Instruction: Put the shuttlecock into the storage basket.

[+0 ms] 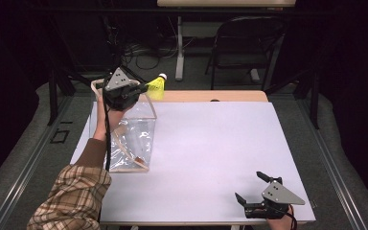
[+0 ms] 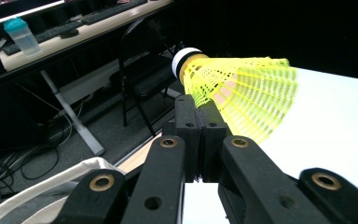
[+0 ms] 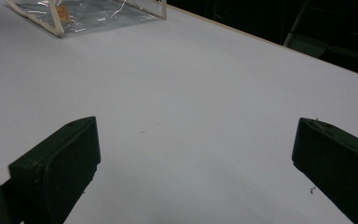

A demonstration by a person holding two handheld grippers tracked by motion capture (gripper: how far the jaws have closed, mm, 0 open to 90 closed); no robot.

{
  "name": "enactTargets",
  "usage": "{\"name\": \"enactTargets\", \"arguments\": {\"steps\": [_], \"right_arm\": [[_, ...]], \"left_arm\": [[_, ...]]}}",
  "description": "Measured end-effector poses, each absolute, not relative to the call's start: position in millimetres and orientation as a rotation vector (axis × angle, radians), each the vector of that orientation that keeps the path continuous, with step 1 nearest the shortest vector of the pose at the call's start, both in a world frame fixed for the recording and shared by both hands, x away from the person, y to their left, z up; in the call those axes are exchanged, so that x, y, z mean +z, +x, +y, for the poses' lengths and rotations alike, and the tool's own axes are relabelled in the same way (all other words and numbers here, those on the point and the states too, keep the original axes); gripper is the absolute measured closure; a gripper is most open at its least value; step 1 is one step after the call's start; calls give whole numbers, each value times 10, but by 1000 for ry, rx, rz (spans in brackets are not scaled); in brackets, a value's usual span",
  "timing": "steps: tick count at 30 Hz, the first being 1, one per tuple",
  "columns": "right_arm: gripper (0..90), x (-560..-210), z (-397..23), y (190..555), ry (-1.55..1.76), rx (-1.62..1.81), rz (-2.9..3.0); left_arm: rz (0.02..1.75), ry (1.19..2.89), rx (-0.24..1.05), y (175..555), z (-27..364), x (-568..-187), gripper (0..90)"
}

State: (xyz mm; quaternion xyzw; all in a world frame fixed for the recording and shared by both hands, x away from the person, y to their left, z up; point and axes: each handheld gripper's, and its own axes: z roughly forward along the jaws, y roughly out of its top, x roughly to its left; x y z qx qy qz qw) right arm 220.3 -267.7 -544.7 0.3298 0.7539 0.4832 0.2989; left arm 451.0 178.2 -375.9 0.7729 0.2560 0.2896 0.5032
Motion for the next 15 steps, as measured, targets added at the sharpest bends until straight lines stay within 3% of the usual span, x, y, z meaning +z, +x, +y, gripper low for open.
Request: {"name": "enactTargets", "arguments": {"steps": [15], "right_arm": [[6,-5448,-2674,2205,873,1284,2006]], "left_arm": [[640,1847,720,4515,1892,-3685,895]]}}
